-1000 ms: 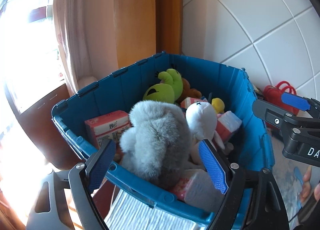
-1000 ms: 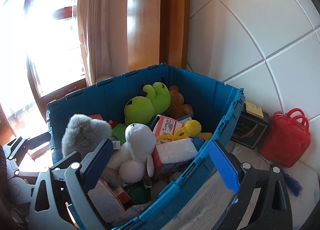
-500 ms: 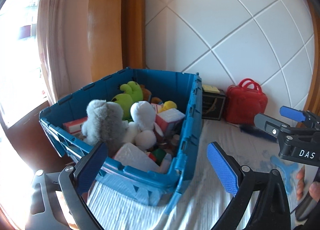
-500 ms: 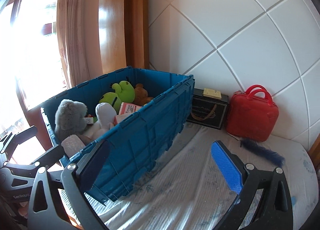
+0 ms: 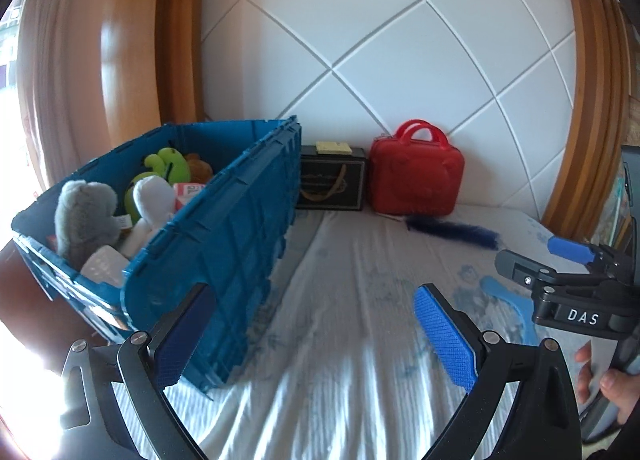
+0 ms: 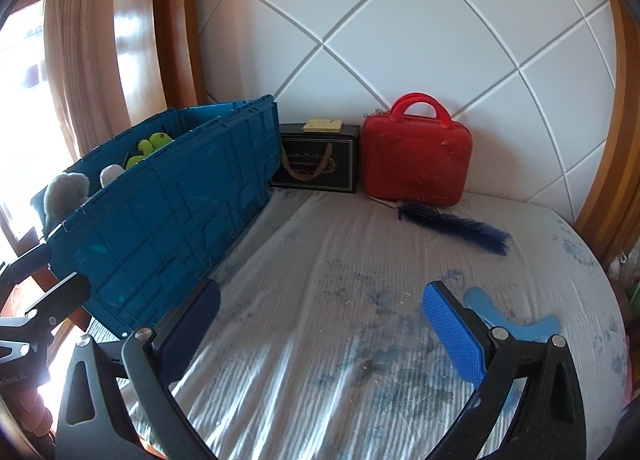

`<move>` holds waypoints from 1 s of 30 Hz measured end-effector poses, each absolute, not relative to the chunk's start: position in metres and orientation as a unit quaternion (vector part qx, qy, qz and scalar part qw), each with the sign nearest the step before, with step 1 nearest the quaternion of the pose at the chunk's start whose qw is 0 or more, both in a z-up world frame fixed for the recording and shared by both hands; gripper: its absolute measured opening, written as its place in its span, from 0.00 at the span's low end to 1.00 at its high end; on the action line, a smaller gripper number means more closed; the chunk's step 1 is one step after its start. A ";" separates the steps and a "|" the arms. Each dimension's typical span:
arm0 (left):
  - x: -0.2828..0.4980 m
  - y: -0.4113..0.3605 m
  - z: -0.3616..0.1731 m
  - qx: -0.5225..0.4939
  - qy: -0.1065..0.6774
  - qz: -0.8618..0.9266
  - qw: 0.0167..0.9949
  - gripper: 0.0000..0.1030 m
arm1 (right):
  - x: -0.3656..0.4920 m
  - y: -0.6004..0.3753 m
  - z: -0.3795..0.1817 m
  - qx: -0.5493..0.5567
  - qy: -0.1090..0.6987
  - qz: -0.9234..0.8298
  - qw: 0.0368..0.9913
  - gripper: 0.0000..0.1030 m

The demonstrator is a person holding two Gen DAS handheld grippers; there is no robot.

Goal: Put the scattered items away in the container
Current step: 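Move both tools back from the crate toward the brush and foam toy, then grasp the blue bristle brush with the left tool while the right tool grasps the blue foam toy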

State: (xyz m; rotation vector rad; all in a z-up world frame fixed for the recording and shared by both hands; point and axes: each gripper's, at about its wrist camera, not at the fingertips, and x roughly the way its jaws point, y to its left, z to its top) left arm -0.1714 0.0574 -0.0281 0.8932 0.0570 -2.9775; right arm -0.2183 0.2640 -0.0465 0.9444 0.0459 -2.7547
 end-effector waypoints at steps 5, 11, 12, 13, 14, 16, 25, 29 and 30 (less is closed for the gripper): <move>-0.196 0.109 -0.052 0.319 0.022 -0.947 -0.016 0.98 | -0.224 0.329 -0.067 0.341 0.013 -0.937 0.081 1.00; -0.227 0.182 -0.093 0.364 0.009 -0.930 -0.050 0.98 | -0.239 0.423 -0.104 0.386 -0.008 -0.922 0.018 1.00; -0.233 0.193 -0.100 0.373 0.004 -0.926 -0.055 0.98 | -0.242 0.437 -0.110 0.394 -0.014 -0.919 0.008 1.00; -0.240 0.203 -0.107 0.381 0.001 -0.923 -0.060 0.98 | -0.245 0.452 -0.116 0.403 -0.020 -0.915 -0.001 1.00; -0.246 0.213 -0.113 0.387 0.000 -0.920 -0.066 0.98 | -0.248 0.464 -0.121 0.409 -0.026 -0.912 -0.007 1.00; -0.259 0.228 -0.122 0.398 -0.005 -0.914 -0.071 0.95 | -0.255 0.485 -0.131 0.419 -0.038 -0.907 -0.016 1.00; -0.343 0.258 -0.139 0.418 -0.031 -0.906 -0.061 0.93 | -0.327 0.511 -0.167 0.461 -0.056 -0.885 -0.002 1.00; -0.398 0.258 -0.151 0.426 -0.036 -0.902 -0.053 0.93 | -0.390 0.516 -0.181 0.467 -0.059 -0.882 0.011 1.00; -0.411 0.257 -0.155 0.430 -0.037 -0.901 -0.051 0.91 | -0.409 0.517 -0.185 0.468 -0.058 -0.882 0.012 1.00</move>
